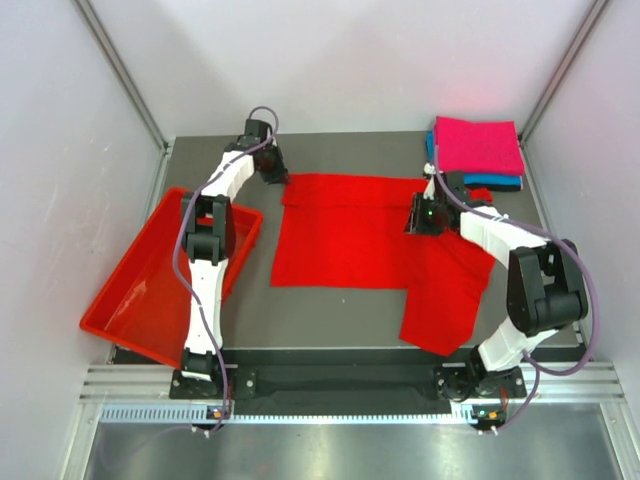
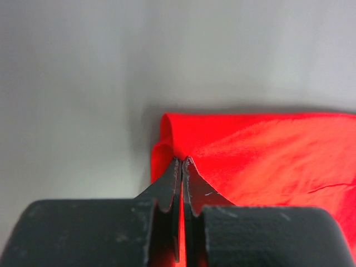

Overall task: Fold and stack the t-shirts
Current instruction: Fold the tshirt

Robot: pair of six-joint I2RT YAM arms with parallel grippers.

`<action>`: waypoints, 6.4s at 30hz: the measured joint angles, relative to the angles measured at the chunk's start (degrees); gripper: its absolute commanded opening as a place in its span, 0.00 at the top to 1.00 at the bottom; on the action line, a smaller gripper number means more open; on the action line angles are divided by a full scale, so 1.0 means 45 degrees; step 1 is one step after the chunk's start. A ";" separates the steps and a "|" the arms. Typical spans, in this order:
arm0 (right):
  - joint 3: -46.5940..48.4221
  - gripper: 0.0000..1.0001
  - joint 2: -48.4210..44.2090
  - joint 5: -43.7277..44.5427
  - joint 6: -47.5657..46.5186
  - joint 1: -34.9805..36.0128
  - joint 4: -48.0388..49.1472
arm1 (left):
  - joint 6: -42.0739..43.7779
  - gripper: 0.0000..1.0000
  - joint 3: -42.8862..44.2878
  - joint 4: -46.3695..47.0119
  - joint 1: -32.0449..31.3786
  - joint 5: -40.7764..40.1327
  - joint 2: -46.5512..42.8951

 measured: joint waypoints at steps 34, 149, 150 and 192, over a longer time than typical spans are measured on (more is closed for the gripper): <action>-0.1059 0.69 -0.1171 0.2453 0.0563 0.1773 -0.2103 | 0.1069 0.72 -0.4396 0.0355 -0.0947 -0.0792 -0.5314; 0.2725 0.65 -0.0355 0.2623 0.1171 -0.2089 -0.2127 | -0.0180 0.67 -0.8859 0.1481 -0.4566 -0.3123 -1.0239; 0.3065 0.65 0.0063 0.2191 0.1098 -0.2599 -0.2089 | -0.0063 0.67 -0.8116 0.1438 -0.4303 -0.2822 -0.9466; 0.2482 1.00 0.4104 -0.0816 0.1535 -0.6669 0.2016 | 0.0131 0.70 -0.2302 0.0826 -0.1511 -0.0175 -0.1054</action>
